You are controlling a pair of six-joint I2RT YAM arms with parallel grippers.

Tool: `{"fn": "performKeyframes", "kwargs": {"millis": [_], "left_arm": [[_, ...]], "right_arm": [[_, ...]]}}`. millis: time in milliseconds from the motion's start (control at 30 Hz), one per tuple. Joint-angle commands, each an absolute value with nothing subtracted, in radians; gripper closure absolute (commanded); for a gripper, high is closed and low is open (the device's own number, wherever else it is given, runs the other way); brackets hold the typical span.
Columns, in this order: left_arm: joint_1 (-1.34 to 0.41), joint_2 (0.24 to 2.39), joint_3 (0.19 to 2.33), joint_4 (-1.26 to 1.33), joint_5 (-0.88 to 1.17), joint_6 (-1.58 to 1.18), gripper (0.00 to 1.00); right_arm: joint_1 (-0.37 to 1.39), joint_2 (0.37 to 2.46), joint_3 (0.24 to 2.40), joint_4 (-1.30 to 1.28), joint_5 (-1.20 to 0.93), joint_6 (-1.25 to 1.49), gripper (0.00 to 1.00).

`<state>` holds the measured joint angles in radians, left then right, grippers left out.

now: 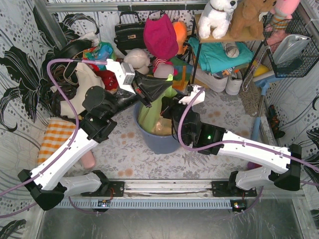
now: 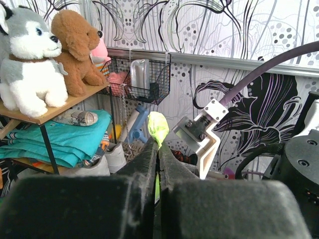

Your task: Tie the trash bag

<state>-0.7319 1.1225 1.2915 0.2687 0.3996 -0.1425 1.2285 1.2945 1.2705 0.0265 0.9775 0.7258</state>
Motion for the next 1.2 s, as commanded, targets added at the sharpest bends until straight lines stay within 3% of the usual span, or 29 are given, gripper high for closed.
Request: {"fn": "performKeyframes", "kwargs": {"millis": [0,133,267,500,767,1100,1167], "left_arm": [[-0.726,1.091,1.306,0.28,0.379,-0.127,0.85],[-0.727,1.058,1.291,0.258,0.31,-0.117,0.59],[-0.727,1.013,1.293,0.199,0.243,-0.085,0.46],[-0.7,0.967,1.305,0.048,0.086,-0.075,0.39],[-0.488,0.998,1.222,0.008,0.449,-0.217,0.34],[-0.453,1.1,1.187,0.022,0.703,-0.236,0.34],[-0.453,1.12,1.196,0.016,0.713,-0.231,0.37]], "right_arm": [[1.23,1.266,1.237,0.104,1.046,0.699,1.0],[1.23,1.263,1.234,0.131,1.041,0.675,1.0],[1.23,1.256,1.233,0.136,1.04,0.667,1.0],[1.23,1.249,1.234,0.146,1.045,0.649,1.0],[1.229,1.248,1.241,0.137,1.035,0.649,1.0],[1.229,1.239,1.241,0.126,1.032,0.655,1.0],[1.23,1.239,1.24,0.128,1.032,0.654,1.0]]}}
